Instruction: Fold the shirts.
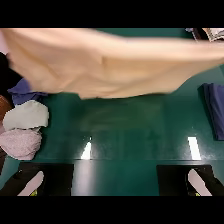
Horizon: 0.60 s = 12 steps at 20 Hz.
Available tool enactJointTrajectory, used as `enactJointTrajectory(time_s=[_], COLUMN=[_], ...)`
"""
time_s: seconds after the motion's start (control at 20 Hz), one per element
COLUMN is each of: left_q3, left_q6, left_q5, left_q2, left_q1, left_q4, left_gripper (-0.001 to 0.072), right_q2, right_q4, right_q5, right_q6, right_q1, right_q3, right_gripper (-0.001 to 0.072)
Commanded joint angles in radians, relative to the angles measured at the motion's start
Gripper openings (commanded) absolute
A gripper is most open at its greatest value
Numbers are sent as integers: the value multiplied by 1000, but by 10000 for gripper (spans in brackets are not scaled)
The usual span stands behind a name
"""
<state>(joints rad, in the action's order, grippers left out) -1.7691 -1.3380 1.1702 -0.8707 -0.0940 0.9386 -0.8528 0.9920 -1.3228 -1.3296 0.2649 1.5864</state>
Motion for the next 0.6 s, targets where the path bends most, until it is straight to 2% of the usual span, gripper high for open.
enactJointTrajectory(time_s=[0.0, 0.15, 0.3, 0.45, 0.55], left_q3=[-330, -454, -466, -311, -142], left_q6=[-35, -70, -103, -131, -130], left_q5=[-67, -84, -58, -29, -20], left_q2=[3, 5, 4, 3, -13], left_q1=[-1, -1, -1, -1, -1], left_q4=[4, -6, -35, -42, -63], left_gripper=[25, 25, 25, 25, 25], right_q2=[38, 65, 48, -36, -105], right_q4=[0, 3, 3, -35, -53], right_q5=[2, -12, -68, -200, -270], right_q6=[-6, -6, -26, -52, -62], right_q1=[90, 177, 225, 225, 217], right_q3=[287, 386, 463, 484, 407], right_gripper=[15, 15, 15, 14, 14])
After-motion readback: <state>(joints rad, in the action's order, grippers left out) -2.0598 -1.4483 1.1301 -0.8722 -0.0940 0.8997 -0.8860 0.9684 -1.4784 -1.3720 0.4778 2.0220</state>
